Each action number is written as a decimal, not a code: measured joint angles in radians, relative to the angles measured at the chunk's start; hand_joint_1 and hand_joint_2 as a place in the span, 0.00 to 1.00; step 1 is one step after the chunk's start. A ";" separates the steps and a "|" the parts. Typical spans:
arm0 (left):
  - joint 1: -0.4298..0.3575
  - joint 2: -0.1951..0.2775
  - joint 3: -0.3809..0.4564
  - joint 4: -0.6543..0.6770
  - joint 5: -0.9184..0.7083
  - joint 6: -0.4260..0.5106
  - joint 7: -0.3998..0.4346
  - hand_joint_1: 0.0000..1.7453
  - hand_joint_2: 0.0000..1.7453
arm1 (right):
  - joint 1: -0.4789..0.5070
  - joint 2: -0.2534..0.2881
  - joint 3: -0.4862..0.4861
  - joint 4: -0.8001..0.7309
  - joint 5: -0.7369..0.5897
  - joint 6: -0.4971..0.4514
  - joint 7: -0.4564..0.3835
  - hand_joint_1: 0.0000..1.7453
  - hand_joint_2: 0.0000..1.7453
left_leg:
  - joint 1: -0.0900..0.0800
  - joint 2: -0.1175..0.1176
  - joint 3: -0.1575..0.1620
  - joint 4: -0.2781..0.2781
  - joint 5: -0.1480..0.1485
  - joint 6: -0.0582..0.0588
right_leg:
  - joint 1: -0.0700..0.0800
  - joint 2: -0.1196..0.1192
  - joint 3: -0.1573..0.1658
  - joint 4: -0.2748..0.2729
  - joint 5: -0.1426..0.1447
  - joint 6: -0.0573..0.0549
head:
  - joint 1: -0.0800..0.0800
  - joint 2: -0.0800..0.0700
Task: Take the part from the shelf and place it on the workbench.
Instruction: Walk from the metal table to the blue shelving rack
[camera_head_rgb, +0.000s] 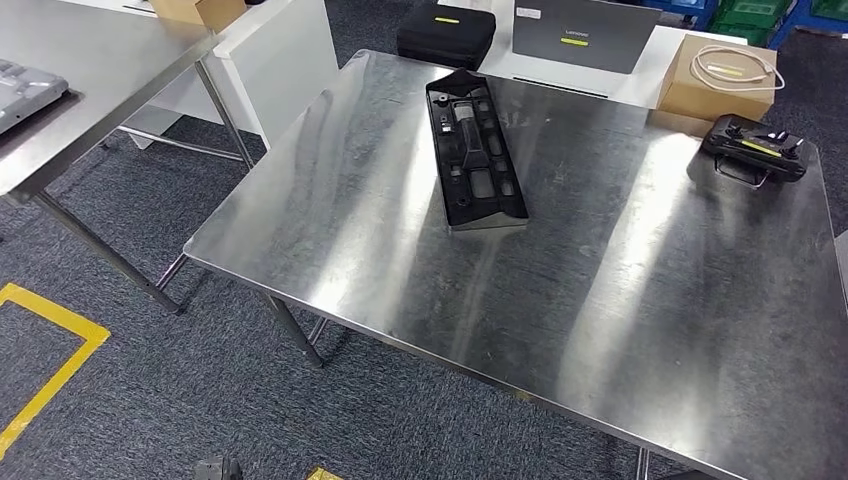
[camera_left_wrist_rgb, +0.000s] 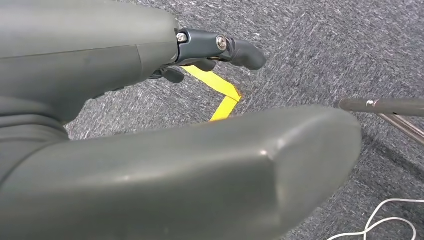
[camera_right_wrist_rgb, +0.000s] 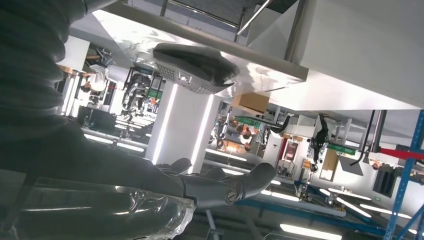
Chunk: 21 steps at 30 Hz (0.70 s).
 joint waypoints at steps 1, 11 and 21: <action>0.000 0.000 0.000 0.000 0.000 -0.001 0.001 0.00 0.00 | 0.000 -0.001 0.000 0.000 0.001 0.000 0.000 0.00 1.00 | 0.003 0.000 0.000 0.000 0.002 -0.020 | 0.001 0.000 0.000 0.000 0.000 -0.001 | 0.000 0.000; 0.000 -0.003 0.000 0.000 0.000 -0.005 0.007 0.00 0.00 | -0.011 -0.003 0.000 -0.001 0.015 0.019 0.007 0.00 1.00 | 0.028 0.001 -0.003 -0.003 0.016 -0.223 | 0.010 0.000 -0.002 0.001 0.005 -0.029 | 0.000 0.000; 0.001 -0.027 0.000 0.006 -0.001 0.027 0.031 0.00 0.00 | -0.014 -0.006 0.000 -0.002 0.037 0.030 0.018 0.00 1.00 | 0.021 0.000 -0.005 -0.003 0.020 -0.214 | 0.009 0.000 -0.001 0.000 0.006 -0.029 | 0.000 0.000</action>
